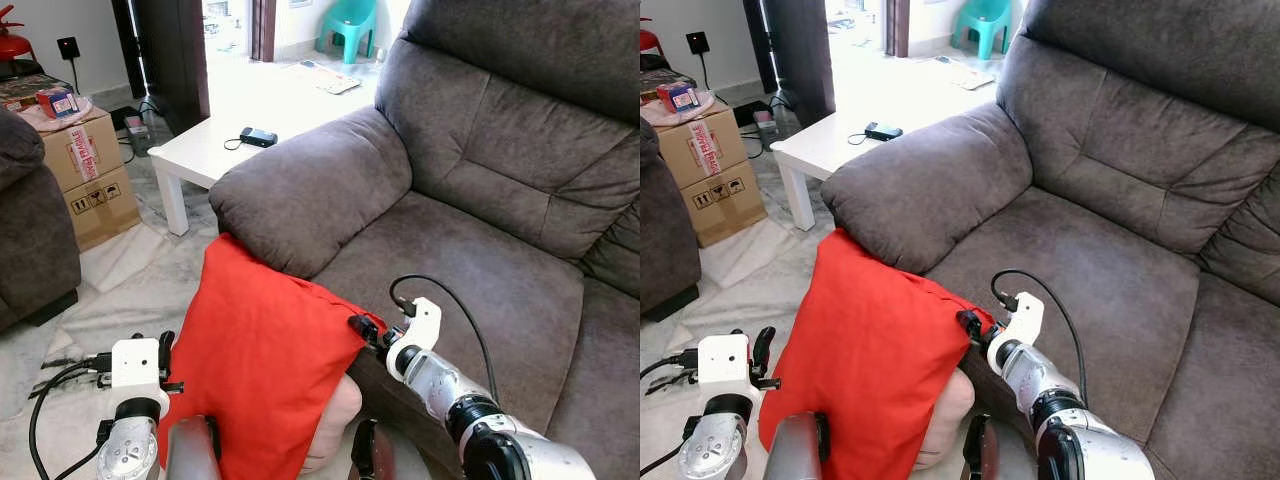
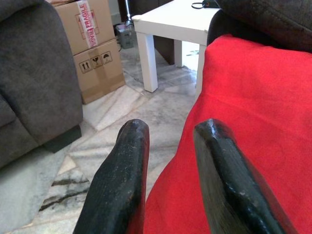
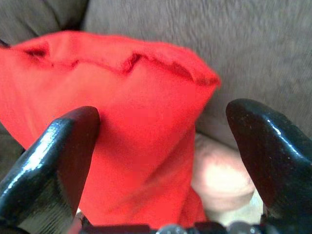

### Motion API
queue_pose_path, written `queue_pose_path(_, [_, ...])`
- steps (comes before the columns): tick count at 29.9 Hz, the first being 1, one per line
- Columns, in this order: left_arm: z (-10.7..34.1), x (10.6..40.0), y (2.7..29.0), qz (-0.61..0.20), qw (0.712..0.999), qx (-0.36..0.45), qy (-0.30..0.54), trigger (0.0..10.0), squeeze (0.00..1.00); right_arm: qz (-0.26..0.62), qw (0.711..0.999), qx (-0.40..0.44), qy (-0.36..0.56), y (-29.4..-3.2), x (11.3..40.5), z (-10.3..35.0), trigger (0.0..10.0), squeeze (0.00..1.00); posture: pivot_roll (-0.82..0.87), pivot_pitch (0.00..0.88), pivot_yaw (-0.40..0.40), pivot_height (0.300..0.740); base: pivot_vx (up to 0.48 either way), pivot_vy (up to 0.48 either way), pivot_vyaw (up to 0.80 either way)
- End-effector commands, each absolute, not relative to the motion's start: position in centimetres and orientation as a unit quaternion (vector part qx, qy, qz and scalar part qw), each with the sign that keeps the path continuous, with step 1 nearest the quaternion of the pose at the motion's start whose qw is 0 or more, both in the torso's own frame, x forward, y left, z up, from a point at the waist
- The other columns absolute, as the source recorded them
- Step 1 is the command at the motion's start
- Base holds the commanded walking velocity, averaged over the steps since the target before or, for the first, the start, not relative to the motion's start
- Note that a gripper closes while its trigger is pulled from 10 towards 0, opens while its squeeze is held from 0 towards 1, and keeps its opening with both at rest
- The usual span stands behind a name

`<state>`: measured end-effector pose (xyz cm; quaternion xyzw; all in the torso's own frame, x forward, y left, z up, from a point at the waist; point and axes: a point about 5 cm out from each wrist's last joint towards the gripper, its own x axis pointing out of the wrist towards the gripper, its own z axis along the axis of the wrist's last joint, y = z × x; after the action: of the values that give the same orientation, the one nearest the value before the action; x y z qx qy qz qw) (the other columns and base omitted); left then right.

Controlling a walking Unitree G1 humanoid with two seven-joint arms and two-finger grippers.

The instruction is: Move the pillow to the sofa from floor

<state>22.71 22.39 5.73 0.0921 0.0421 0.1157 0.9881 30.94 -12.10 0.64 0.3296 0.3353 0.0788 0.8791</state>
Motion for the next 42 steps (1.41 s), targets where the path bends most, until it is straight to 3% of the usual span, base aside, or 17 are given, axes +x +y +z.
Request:
queue_pose_path(1, [5.9, 22.7, 21.8, 0.107, 0.990, 0.086, 0.041, 10.0, 0.00, 0.073, 0.877, 0.329, 0.342, -12.6, 30.7, 0.3, 10.0, 0.00, 0.21, 0.052, -0.193, 0.556, 0.000, 0.000, 0.00])
queue_pose_path(17, [6.4, 23.1, 21.0, 0.104, 0.991, 0.080, 0.032, 10.0, 0.00, 0.102, 0.847, 0.408, 0.326, -10.9, 30.3, 0.4, 10.0, 0.00, 0.21, 0.069, -0.207, 0.556, 0.000, 0.000, 0.00])
queue_pose_path(42, [9.4, 23.4, 21.0, 0.110, 0.990, 0.082, -0.014, 10.0, 0.00, 0.145, 0.866, 0.389, 0.280, -8.4, 31.7, 2.2, 10.0, 0.00, 0.30, 0.133, -0.239, 0.556, 0.000, 0.000, 0.00])
